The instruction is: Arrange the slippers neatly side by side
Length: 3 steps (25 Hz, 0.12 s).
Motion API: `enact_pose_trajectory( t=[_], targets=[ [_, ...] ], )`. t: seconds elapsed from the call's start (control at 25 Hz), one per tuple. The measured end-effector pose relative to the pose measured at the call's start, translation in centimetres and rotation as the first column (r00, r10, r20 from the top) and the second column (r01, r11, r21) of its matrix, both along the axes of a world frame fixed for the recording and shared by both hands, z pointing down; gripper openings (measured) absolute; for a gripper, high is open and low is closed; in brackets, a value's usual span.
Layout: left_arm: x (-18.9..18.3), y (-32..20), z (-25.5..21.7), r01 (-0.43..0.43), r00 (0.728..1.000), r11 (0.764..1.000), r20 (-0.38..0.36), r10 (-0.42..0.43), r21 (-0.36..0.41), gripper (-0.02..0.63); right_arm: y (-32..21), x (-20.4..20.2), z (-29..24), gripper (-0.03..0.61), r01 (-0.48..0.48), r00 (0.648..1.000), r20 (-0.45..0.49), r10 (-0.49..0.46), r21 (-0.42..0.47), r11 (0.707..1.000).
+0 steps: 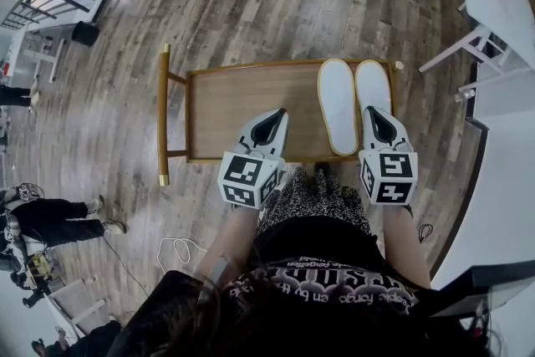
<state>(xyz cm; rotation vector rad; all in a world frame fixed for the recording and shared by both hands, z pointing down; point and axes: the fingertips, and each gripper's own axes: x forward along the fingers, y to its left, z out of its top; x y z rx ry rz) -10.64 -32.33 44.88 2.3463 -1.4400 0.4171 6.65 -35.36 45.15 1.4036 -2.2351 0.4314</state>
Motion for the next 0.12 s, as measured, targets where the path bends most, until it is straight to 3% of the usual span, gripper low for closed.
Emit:
enact_pose_trajectory(
  t=[0.12],
  targets=[
    [0.31,0.27,0.25,-0.022,1.000,1.000,0.015,0.022,-0.002,0.003,0.11,-0.11,0.00,0.003,0.002,1.000,-0.005,-0.002,0.000,1.000]
  ],
)
